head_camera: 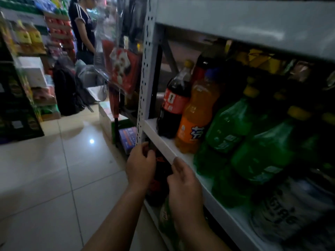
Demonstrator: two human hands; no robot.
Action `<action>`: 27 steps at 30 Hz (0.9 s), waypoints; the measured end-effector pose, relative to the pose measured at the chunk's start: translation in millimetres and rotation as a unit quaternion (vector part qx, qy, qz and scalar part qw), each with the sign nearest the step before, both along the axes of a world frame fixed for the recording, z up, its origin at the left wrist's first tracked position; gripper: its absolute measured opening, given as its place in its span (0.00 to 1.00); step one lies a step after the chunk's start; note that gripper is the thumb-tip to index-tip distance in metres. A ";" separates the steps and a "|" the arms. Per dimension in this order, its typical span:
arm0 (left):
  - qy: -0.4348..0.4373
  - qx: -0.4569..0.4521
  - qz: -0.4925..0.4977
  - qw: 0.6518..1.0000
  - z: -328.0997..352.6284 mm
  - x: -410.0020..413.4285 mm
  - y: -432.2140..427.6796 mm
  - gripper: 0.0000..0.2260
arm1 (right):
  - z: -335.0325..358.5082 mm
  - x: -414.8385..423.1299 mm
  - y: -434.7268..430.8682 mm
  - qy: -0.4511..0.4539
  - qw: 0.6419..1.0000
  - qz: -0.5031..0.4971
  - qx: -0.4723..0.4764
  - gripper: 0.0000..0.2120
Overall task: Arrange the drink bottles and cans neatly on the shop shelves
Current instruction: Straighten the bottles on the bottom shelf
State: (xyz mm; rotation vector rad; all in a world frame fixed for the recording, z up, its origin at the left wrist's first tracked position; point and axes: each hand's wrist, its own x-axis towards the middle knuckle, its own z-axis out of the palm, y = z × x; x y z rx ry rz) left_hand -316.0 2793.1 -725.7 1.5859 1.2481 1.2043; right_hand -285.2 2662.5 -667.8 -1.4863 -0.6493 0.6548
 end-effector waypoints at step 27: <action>0.206 0.382 -0.076 0.898 226.6 85.2 -183.4 0.29 | 97.0 53.5 -212.3 -0.303 0.950 -0.062 -0.049 0.12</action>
